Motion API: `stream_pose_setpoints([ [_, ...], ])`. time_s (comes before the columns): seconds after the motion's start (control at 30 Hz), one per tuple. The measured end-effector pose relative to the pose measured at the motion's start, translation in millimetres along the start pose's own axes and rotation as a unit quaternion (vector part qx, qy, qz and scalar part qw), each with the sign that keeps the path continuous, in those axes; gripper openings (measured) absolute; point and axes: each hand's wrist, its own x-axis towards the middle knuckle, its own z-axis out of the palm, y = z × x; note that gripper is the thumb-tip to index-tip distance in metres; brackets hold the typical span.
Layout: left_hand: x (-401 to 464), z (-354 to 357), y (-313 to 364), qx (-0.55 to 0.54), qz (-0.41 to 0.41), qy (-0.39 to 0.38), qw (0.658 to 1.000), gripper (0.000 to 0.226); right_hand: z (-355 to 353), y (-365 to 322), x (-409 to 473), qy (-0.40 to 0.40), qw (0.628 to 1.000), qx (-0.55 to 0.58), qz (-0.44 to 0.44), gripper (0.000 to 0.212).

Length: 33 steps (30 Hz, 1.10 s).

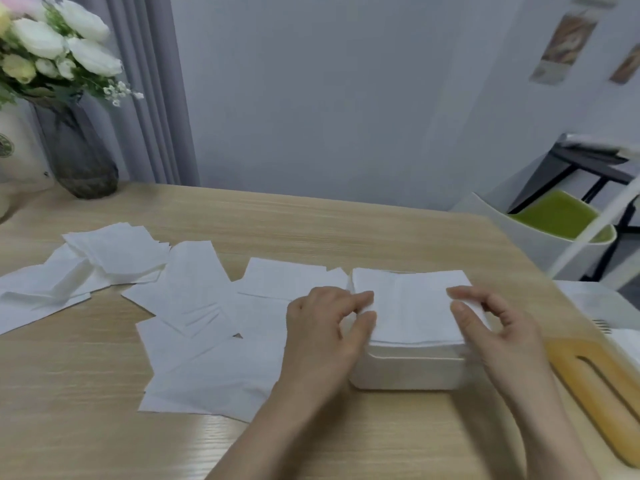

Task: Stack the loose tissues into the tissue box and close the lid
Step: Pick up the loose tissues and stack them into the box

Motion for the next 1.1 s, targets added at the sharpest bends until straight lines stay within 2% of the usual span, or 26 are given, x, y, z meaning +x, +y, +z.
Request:
stream_pose_setpoints([
  [0.07,0.3,9.7,-4.2,0.032,0.032,-0.002,0.999,0.049,-3.9,6.3,1.1,0.013,0.998,-0.051,-0.024,0.021],
  [0.23,-1.5,20.9,-17.8,0.137,0.126,0.013,0.982,0.028,-4.4,15.7,1.1,0.03,0.987,-0.145,-0.059,0.019],
  [0.47,-1.4,22.5,-18.9,0.192,0.161,0.028,0.968,0.03,-2.4,32.7,3.8,0.017,0.982,-0.176,-0.072,0.024],
  [0.6,-1.8,23.7,-19.4,0.211,0.173,0.029,0.962,0.031,-3.3,37.7,0.9,0.02,0.972,-0.213,-0.092,0.015],
  [0.7,-0.9,23.4,-21.3,0.206,0.172,0.015,0.963,0.033,-3.7,36.9,-3.4,0.032,0.967,-0.22,-0.123,0.022],
  [0.83,3.2,19.2,-25.5,0.215,0.202,-0.02,0.955,0.04,2.6,34.7,-9.8,0.004,0.964,-0.205,-0.169,0.031],
  [0.97,6.5,15.7,-27.7,0.221,0.205,-0.058,0.952,0.047,7.0,38.8,-13.2,-0.002,0.955,-0.241,-0.173,0.041],
  [1.1,10.3,18.0,-23.3,0.244,0.186,-0.055,0.95,0.045,9.7,40.2,-16.2,-0.014,0.956,-0.251,-0.15,0.054],
])
